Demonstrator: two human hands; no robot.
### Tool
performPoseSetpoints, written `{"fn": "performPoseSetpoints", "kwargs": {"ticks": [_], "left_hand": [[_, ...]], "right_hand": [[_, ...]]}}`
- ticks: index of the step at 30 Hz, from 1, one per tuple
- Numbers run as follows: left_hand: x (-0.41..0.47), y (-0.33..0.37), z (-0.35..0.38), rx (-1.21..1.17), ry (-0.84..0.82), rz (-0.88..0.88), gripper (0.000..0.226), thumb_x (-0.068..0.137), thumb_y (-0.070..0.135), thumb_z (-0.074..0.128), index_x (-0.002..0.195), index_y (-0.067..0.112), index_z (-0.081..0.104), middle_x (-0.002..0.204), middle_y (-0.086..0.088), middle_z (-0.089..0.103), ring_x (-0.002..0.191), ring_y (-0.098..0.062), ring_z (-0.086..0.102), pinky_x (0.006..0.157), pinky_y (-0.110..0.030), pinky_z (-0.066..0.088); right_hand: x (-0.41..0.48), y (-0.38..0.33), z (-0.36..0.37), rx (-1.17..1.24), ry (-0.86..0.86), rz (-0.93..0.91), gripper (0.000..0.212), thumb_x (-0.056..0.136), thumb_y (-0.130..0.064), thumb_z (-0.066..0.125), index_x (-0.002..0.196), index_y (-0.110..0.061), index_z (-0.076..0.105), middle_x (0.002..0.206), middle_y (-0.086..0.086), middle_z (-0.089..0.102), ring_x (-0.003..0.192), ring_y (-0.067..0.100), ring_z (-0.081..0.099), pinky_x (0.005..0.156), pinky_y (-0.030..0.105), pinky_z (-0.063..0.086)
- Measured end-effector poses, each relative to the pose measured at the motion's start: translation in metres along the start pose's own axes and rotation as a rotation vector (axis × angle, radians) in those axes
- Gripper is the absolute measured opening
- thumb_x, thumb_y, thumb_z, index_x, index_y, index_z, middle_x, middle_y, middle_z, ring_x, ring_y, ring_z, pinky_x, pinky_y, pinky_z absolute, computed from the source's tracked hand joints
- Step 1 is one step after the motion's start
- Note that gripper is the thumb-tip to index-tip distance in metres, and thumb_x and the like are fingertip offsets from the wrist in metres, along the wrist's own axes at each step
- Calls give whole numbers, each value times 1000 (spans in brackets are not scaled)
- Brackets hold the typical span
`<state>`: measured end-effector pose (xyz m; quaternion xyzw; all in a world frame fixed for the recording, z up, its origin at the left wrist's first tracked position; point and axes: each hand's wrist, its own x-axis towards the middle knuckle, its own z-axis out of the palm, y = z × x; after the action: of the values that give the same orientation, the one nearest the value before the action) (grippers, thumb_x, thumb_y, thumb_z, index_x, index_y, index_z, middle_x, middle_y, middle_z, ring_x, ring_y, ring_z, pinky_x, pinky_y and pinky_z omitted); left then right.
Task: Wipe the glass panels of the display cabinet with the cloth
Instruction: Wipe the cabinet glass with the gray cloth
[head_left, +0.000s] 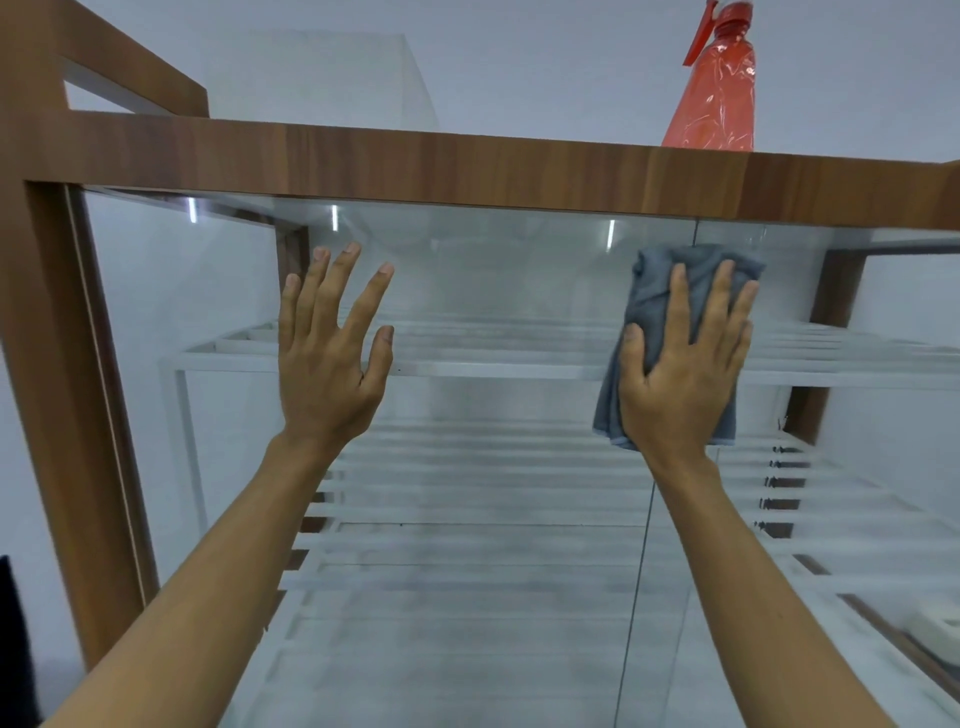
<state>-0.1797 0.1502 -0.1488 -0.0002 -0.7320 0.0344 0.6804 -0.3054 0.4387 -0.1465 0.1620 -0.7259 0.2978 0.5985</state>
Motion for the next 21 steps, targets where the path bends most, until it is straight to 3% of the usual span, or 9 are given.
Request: {"fn": "performPoseSetpoints", "kwargs": {"ticks": [9, 21], "left_hand": [[-41, -31, -44, -16, -29, -48, 53, 101, 27, 47, 152, 15, 42, 163, -12, 31, 154, -29, 19, 128, -45, 5], [-130, -162, -135, 160, -190, -179, 56, 100, 29, 45, 154, 15, 40, 165, -9, 25, 156, -26, 14, 127, -48, 5]], "right_hand": [[-73, -6, 8, 52, -39, 50, 62, 104, -41, 40, 158, -15, 26, 166, 21, 11, 153, 44, 4, 125, 56, 7], [-180, -153, 47, 63, -161, -85, 60, 103, -41, 41, 158, -19, 29, 165, 18, 16, 153, 41, 5, 124, 57, 9]]}}
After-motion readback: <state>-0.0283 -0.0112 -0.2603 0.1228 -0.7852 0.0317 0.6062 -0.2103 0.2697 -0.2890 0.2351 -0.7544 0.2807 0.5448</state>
